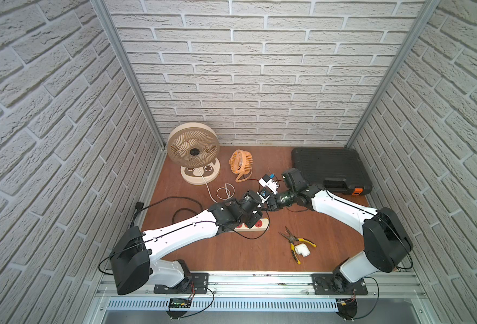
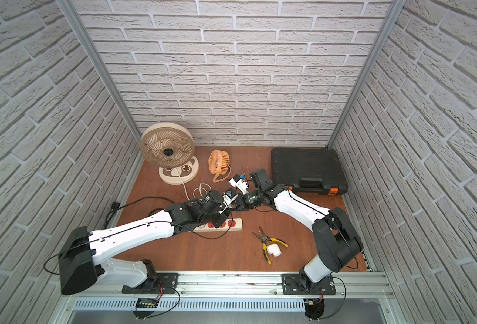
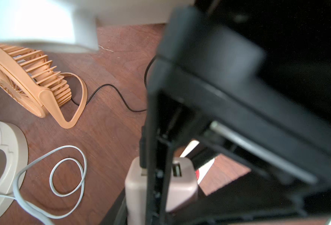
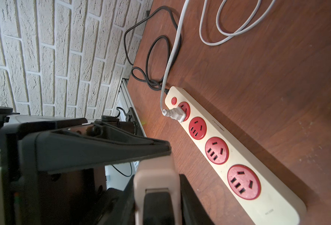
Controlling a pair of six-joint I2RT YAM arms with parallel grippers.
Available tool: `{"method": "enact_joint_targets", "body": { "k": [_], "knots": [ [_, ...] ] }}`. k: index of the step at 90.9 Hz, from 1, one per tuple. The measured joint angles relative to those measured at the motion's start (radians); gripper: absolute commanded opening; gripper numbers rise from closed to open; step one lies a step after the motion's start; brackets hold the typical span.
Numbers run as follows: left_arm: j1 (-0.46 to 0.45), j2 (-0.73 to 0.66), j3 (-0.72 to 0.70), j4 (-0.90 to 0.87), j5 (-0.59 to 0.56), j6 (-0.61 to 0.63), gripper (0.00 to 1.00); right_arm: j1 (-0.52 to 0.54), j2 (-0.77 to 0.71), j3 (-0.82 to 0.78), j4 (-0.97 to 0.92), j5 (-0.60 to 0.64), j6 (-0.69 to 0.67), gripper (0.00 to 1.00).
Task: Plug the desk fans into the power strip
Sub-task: Pick up the plug from the center of the board.
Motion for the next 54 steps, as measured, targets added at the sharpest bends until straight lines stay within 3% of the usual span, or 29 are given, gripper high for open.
{"method": "enact_joint_targets", "body": {
  "k": [27,54],
  "knots": [
    [-0.008,-0.041,-0.009,0.02,-0.006,-0.033,0.97,0.044,0.0,0.029,-0.045,-0.007,-0.016,0.03],
    [0.016,-0.23,-0.05,-0.066,0.001,-0.145,0.98,0.059,-0.039,0.041,-0.066,0.026,-0.058,0.03]
  ]
}}
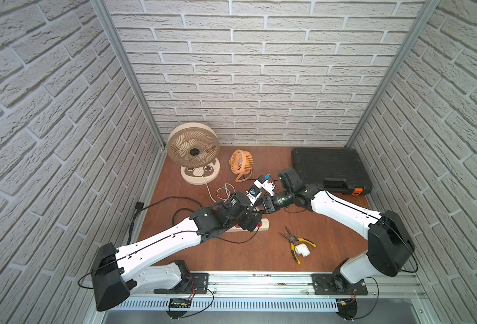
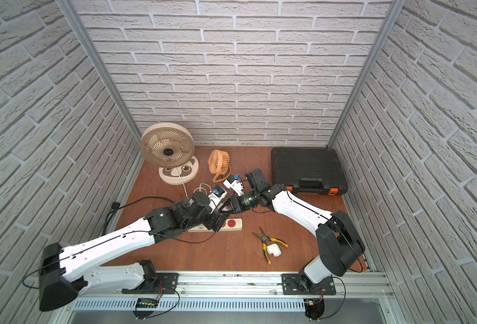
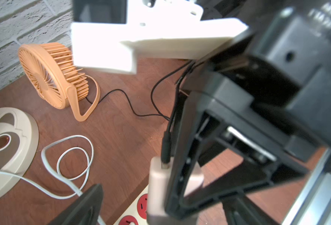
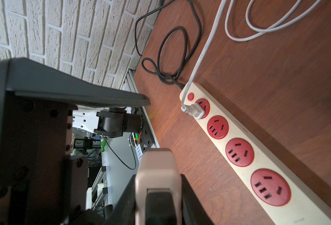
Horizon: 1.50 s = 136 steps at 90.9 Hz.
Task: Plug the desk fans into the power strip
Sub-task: Pick up the plug from the center of the board, then insert the plug into the socket.
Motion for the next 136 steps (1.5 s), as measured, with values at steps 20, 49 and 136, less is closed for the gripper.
{"method": "enact_joint_targets", "body": {
  "k": [20,49,136],
  "knots": [
    [0.131,-0.19,-0.078,-0.066,0.043,-0.122,0.98,0.002,-0.084,-0.021,-0.01,0.07,-0.081,0.03],
    [0.354,-0.284,-0.196,-0.102,0.221,-0.272,0.98,0.004,-0.204,-0.073,0.028,0.151,-0.245,0.03],
    [0.561,-0.538,-0.358,-0.095,0.336,-0.366,0.98,0.18,0.101,0.139,-0.284,0.458,-0.992,0.04]
  ]
}}
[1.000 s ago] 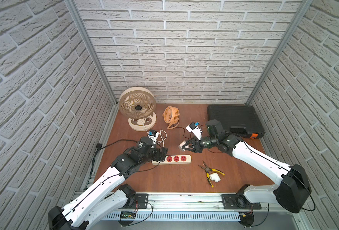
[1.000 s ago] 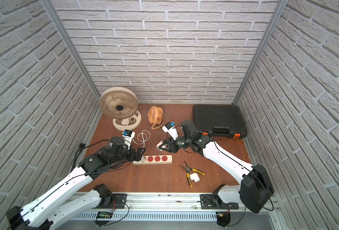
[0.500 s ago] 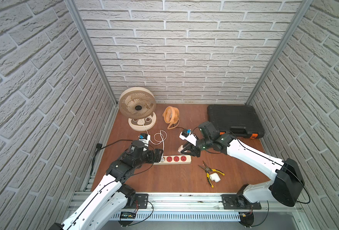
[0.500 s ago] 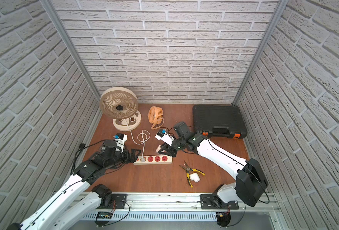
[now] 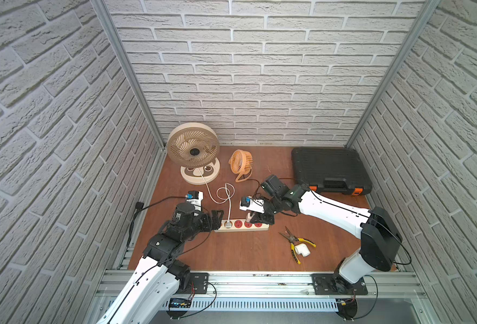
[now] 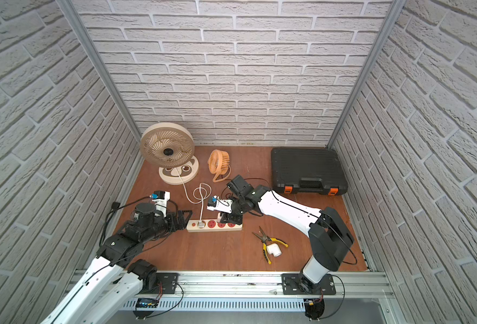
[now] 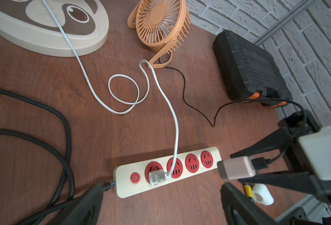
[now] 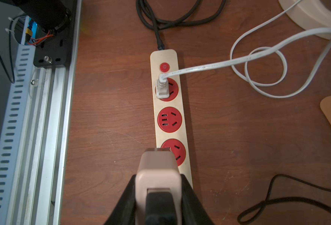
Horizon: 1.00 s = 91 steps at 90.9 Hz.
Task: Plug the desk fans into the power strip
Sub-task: Insert the plug into the socket.
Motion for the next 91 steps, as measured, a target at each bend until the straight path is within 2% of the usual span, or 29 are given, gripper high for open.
{"method": "enact_joint_targets", "body": {
  "k": [29,91],
  "knots": [
    [0.029,0.0,-0.015,0.001,0.006,0.0,0.98,0.021,0.121,0.03,-0.016,0.072,-0.085,0.03],
    [0.045,0.022,-0.028,0.01,0.019,0.0,0.98,0.034,0.209,0.141,-0.06,0.111,-0.124,0.03]
  ]
}}
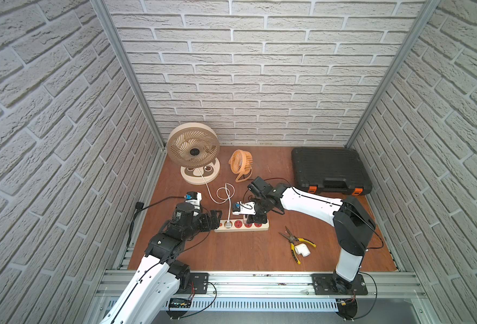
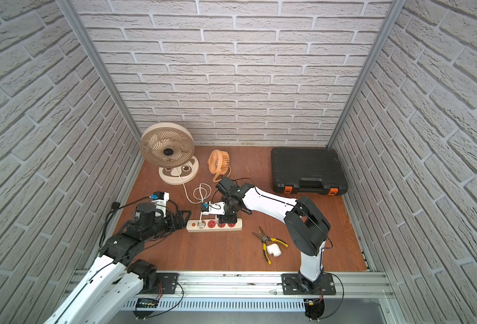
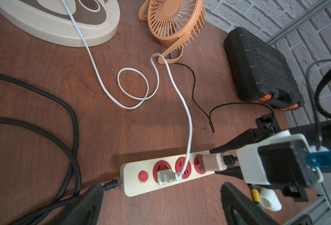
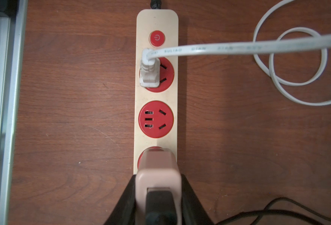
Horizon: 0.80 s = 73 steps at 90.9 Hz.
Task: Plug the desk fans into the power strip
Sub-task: Insert the plug into the socket.
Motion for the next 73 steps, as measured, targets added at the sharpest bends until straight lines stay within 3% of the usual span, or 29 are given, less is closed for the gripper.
{"method": "enact_joint_targets", "body": {
  "k": [73],
  "knots": [
    [0.007,0.028,-0.006,0.023,0.015,0.0,0.98,0.015,-0.019,-0.02,-0.003,0.013,0.016,0.03]
  ]
}}
